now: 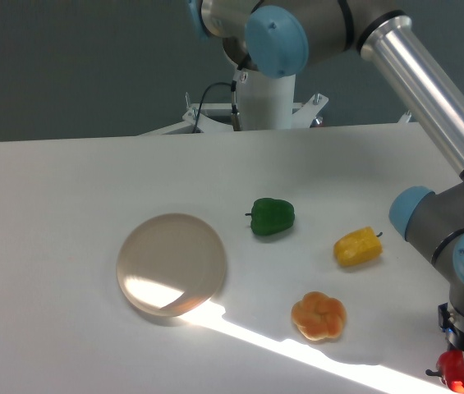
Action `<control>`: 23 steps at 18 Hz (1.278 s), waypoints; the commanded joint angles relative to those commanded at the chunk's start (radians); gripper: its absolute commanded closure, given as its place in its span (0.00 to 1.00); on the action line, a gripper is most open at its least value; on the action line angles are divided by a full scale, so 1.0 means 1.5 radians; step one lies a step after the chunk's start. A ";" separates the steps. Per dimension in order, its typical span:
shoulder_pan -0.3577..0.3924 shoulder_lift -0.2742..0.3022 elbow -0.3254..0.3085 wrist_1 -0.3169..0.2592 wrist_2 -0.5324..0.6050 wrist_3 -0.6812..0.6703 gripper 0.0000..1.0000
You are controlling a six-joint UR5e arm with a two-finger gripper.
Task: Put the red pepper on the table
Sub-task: 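Carry the held red pepper with the gripper toward the green pepper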
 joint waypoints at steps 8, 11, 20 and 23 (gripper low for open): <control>-0.007 0.100 -0.152 -0.006 -0.007 0.000 0.50; -0.021 0.163 -0.242 -0.008 -0.020 -0.003 0.51; -0.048 0.302 -0.457 -0.007 -0.024 -0.027 0.50; -0.069 0.332 -0.515 -0.001 -0.027 -0.038 0.50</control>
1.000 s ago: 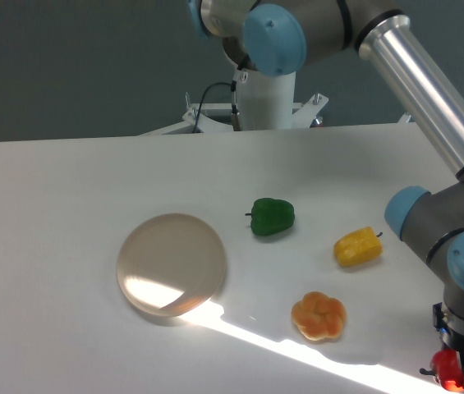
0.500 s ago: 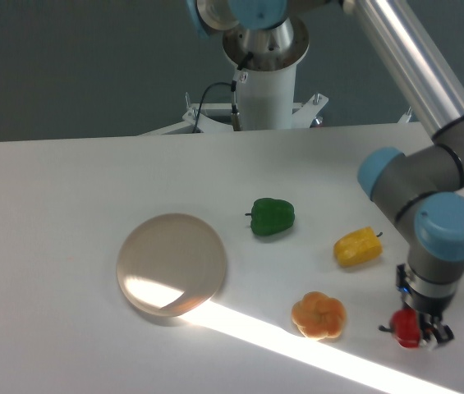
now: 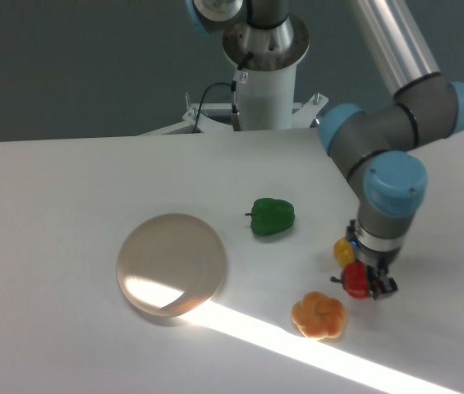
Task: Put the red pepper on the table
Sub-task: 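Carry the held red pepper with the gripper toward the green pepper, then lower the red pepper onto the table beside the orange toy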
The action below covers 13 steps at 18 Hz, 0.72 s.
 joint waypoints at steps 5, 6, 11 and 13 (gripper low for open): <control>-0.020 -0.001 -0.022 0.013 -0.066 -0.022 0.50; -0.020 -0.001 -0.029 0.034 -0.067 -0.022 0.50; -0.023 -0.010 -0.054 0.075 -0.089 -0.020 0.50; -0.023 -0.012 -0.054 0.077 -0.111 -0.014 0.50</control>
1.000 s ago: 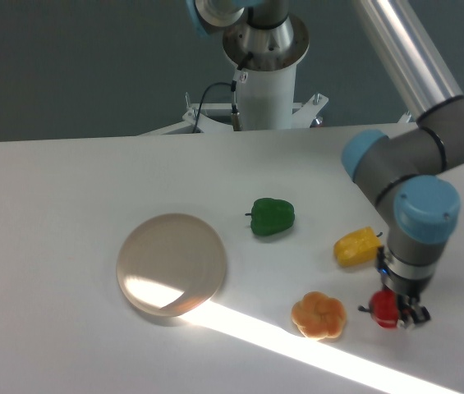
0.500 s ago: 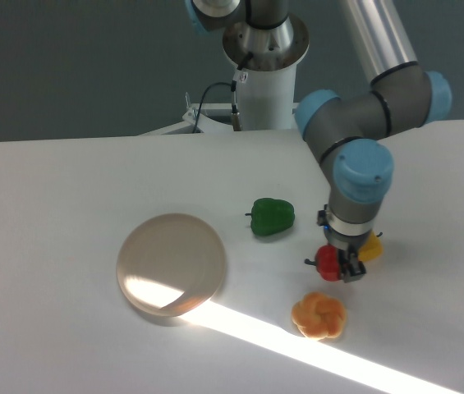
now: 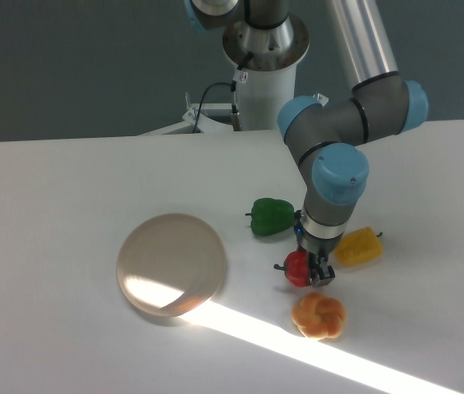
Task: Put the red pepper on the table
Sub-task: 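Lower the red pepper onto the table beside the orange toy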
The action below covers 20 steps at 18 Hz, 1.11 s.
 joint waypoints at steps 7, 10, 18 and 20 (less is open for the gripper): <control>-0.001 -0.007 -0.012 0.025 -0.001 0.001 0.50; -0.001 -0.011 -0.014 0.026 -0.001 0.002 0.50; 0.001 -0.014 -0.013 0.026 -0.001 0.003 0.38; 0.002 -0.014 -0.013 0.026 -0.001 0.005 0.13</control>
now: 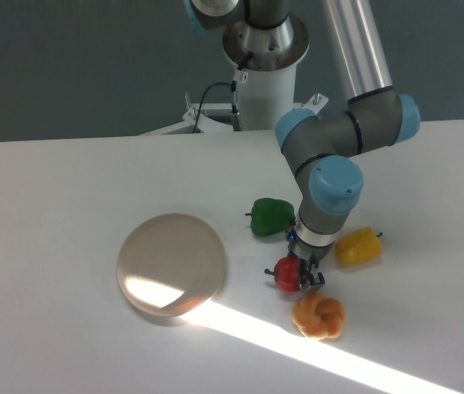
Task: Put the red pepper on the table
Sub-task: 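Lower the red pepper onto the table beside the orange toy, then open the gripper and lift it away from the red pepper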
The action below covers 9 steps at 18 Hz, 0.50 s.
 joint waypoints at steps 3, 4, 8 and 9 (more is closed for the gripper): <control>0.004 0.005 0.003 -0.002 -0.001 0.000 0.00; 0.005 0.006 0.007 -0.003 0.000 0.000 0.00; 0.026 0.014 0.023 -0.006 0.005 0.000 0.00; 0.030 0.016 0.039 -0.012 0.010 0.001 0.00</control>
